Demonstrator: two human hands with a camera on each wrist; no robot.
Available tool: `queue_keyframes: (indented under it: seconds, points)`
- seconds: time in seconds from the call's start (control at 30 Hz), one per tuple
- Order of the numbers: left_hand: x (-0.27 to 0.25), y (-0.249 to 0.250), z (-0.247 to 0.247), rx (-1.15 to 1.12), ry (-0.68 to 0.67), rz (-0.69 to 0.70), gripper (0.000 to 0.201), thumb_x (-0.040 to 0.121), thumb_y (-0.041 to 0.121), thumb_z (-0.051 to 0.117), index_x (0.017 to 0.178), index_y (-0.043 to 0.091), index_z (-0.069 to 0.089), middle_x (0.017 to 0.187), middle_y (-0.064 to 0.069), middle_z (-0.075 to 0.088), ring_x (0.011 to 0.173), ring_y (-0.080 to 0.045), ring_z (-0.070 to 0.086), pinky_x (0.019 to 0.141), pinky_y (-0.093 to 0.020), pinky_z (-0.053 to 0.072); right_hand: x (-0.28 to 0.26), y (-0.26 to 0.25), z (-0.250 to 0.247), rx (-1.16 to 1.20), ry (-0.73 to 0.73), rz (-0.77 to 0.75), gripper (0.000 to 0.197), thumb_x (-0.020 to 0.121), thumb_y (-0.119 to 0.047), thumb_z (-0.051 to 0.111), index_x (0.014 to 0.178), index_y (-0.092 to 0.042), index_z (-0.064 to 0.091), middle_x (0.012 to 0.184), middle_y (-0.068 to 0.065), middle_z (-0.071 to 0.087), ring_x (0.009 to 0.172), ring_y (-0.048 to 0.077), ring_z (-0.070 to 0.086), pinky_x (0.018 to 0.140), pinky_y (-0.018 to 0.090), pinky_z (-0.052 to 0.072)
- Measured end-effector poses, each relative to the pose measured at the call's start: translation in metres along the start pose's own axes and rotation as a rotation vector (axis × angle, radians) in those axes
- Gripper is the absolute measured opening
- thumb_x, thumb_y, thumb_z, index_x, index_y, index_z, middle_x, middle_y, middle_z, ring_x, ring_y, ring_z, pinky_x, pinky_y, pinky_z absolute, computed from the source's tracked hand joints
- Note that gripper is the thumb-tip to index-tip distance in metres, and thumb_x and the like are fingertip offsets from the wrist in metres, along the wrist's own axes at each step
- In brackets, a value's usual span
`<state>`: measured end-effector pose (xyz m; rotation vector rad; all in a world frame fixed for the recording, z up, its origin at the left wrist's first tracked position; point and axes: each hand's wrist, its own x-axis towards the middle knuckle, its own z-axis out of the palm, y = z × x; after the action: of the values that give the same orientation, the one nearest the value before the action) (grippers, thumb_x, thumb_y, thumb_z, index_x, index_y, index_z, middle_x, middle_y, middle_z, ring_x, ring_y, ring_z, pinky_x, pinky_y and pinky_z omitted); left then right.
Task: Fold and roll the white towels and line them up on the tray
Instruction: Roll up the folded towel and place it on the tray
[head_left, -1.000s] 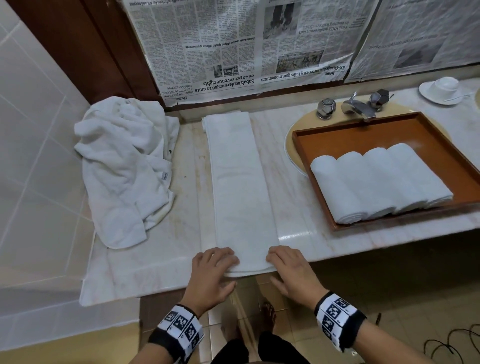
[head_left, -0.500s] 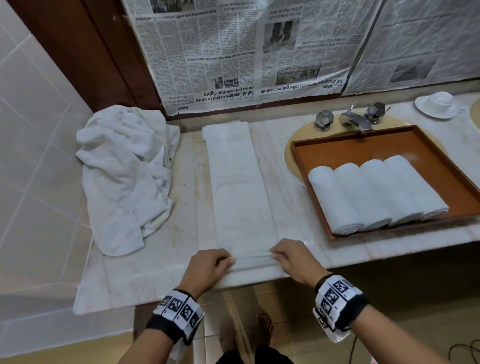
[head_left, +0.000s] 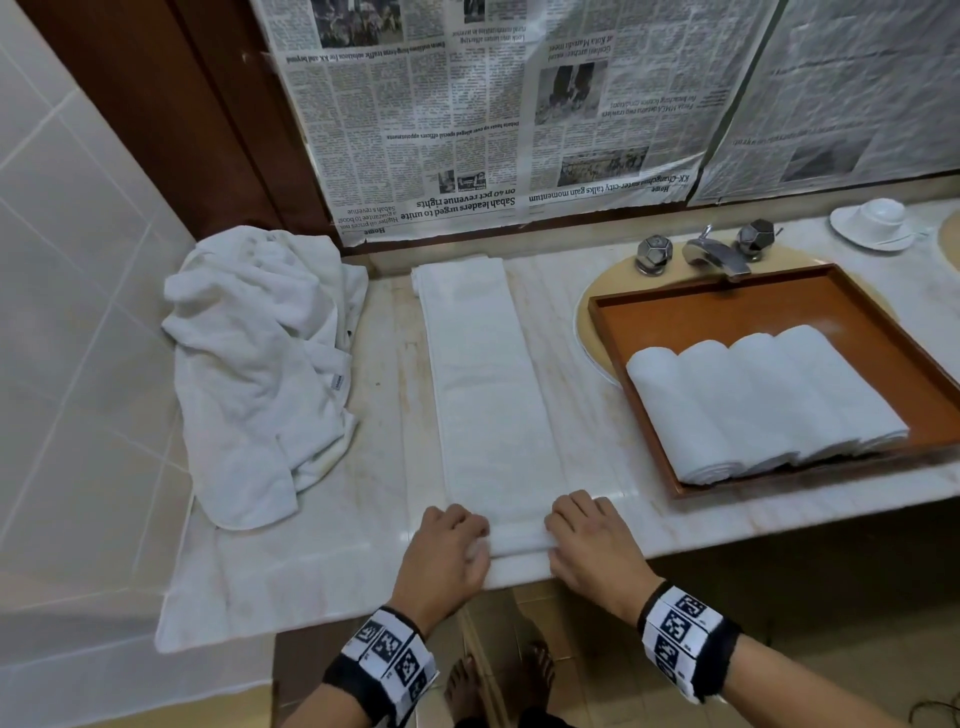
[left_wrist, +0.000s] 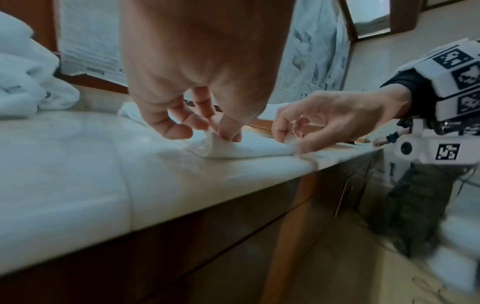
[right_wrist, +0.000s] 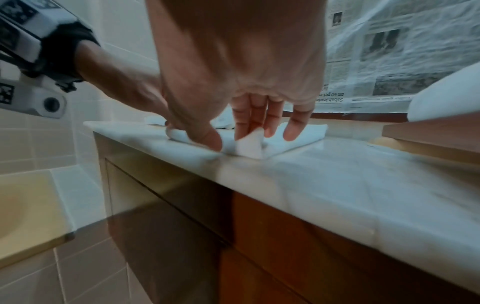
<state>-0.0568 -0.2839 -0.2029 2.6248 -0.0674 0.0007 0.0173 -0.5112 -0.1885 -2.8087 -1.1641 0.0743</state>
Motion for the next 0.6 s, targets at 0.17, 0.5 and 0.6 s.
queue_keyframes:
  seconds: [0.17, 0.5, 0.6]
  points:
    - [0.004, 0.001, -0.011, 0.206, -0.126, -0.023, 0.031, 0.074, 0.05, 0.052, 0.099, 0.034, 0.06, 0.094, 0.013, 0.058, 0.084, -0.017, 0.056, 0.061, -0.03, 0.036, 0.007, -0.005, 0.0, 0.039, 0.03, 0.068, 0.015, 0.071, -0.028, 0.071, 0.082, -0.018, 0.067, 0.081, 0.0, 0.061, 0.072, 0.018, 0.055, 0.063, 0.031, 0.049]
    - [0.013, -0.007, -0.017, -0.155, -0.037, -0.196, 0.038, 0.098, 0.039, 0.054, 0.134, 0.026, 0.057, 0.117, 0.007, 0.068, 0.105, -0.014, 0.062, 0.09, -0.026, 0.046, 0.02, 0.025, -0.01, 0.562, -0.088, 0.146, 0.029, 0.093, -0.039, 0.047, 0.104, -0.019, 0.065, 0.097, -0.01, 0.059, 0.091, 0.006, 0.05, 0.081, 0.019, 0.04]
    - [0.02, -0.007, -0.017, -0.158, -0.023, -0.286, 0.029, 0.097, 0.045, 0.056, 0.115, 0.026, 0.068, 0.097, 0.006, 0.066, 0.09, -0.011, 0.059, 0.081, -0.025, 0.044, 0.027, 0.028, -0.007, 0.56, -0.079, 0.135, 0.022, 0.1, -0.027, 0.051, 0.114, -0.017, 0.064, 0.103, -0.004, 0.065, 0.094, 0.011, 0.057, 0.085, 0.023, 0.044]
